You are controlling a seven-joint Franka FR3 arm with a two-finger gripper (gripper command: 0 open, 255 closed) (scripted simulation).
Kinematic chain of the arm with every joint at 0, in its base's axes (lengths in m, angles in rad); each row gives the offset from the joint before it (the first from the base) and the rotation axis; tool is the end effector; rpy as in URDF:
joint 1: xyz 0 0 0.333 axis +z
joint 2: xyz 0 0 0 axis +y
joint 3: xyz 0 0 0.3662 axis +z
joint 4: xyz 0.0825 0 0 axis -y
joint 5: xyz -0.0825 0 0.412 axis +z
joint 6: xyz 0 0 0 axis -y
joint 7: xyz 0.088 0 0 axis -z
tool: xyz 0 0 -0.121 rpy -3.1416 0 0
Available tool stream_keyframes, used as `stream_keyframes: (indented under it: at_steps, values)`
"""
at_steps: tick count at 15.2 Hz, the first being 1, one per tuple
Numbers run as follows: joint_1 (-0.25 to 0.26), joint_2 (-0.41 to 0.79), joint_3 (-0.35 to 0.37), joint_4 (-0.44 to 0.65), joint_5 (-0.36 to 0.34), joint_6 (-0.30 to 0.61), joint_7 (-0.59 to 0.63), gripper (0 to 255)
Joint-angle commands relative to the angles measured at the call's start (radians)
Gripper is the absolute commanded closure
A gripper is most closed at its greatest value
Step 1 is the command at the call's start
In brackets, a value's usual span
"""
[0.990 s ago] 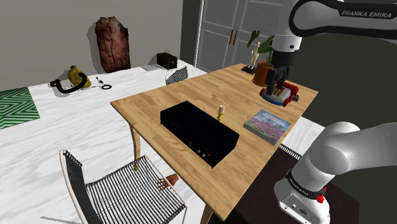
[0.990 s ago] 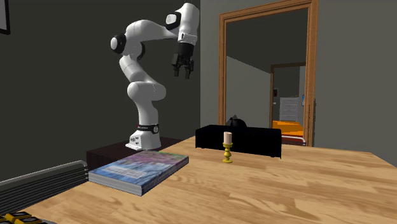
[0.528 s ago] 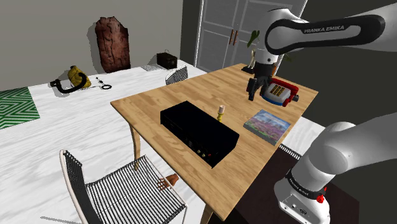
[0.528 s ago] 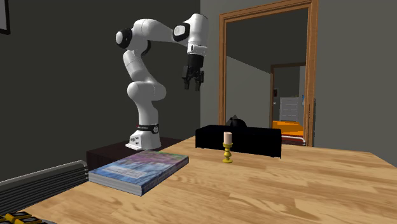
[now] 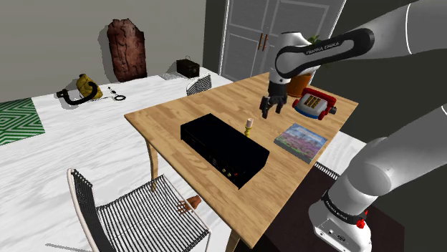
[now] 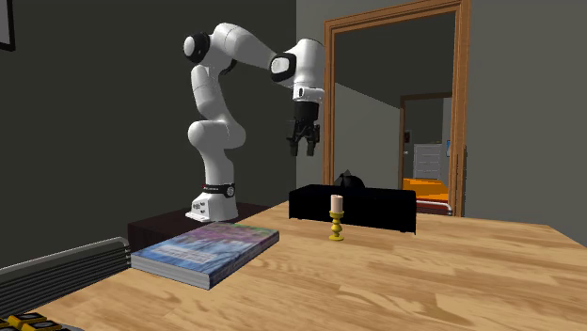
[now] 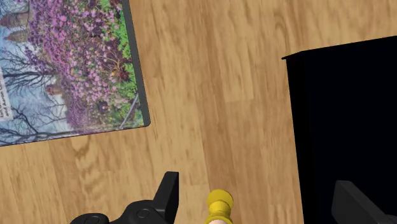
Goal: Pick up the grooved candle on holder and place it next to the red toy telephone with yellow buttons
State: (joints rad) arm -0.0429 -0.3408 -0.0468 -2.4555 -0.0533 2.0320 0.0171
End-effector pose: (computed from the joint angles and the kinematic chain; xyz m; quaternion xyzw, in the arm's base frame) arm 0.4263 -0.0425 0.4351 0.9983 -0.0388 -0.0419 0.0141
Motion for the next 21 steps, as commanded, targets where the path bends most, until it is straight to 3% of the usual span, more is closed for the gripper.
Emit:
stream_keyframes:
  at_steps: [1, 11, 21]
  values:
    - [-0.005, 0.070, -0.006, 0.010, 0.000, 0.073, 0.005, 0]
    - [-0.017, 0.436, -0.021, 0.180, 0.025, 0.322, 0.033, 0]
    - [-0.019, 0.509, -0.021, 0.155, 0.030, 0.420, 0.029, 0]
